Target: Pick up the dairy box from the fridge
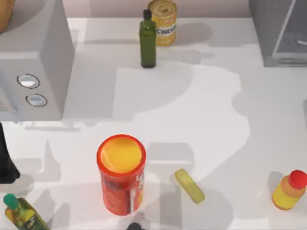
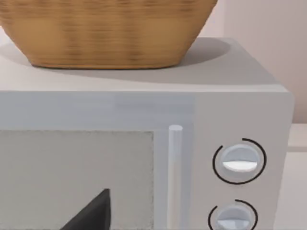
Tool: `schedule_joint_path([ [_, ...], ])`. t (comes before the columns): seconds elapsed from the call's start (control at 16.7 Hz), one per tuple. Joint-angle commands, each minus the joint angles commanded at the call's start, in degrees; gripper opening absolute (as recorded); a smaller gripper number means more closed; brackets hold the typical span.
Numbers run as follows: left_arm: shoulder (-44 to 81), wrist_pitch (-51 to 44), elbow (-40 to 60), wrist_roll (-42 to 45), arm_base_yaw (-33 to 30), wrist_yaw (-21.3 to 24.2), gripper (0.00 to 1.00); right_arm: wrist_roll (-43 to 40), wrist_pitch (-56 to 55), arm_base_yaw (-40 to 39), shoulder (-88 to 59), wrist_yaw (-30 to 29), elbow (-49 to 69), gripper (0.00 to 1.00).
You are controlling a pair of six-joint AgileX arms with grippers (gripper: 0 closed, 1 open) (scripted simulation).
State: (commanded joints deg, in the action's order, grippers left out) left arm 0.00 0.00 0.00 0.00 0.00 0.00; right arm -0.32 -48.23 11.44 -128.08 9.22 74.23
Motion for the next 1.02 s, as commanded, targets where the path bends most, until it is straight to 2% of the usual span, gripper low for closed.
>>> schedule_joint_path([
  [0.3, 0.0, 0.0, 0.0, 0.0, 0.0, 0.0, 1.00, 0.1, -2.8, 1.1, 3.2, 0.3, -4.1, 0.00],
  [0.72, 0.0, 0.0, 0.0, 0.0, 0.0, 0.0, 1.00, -0.1, -9.9, 1.8, 12.9, 2.8, -24.7, 0.00],
  [1.02, 0.0, 0.0, 0.0, 0.0, 0.0, 0.0, 1.00, -0.1, -11.9, 2.7, 15.0, 3.0, -27.2, 0.00],
])
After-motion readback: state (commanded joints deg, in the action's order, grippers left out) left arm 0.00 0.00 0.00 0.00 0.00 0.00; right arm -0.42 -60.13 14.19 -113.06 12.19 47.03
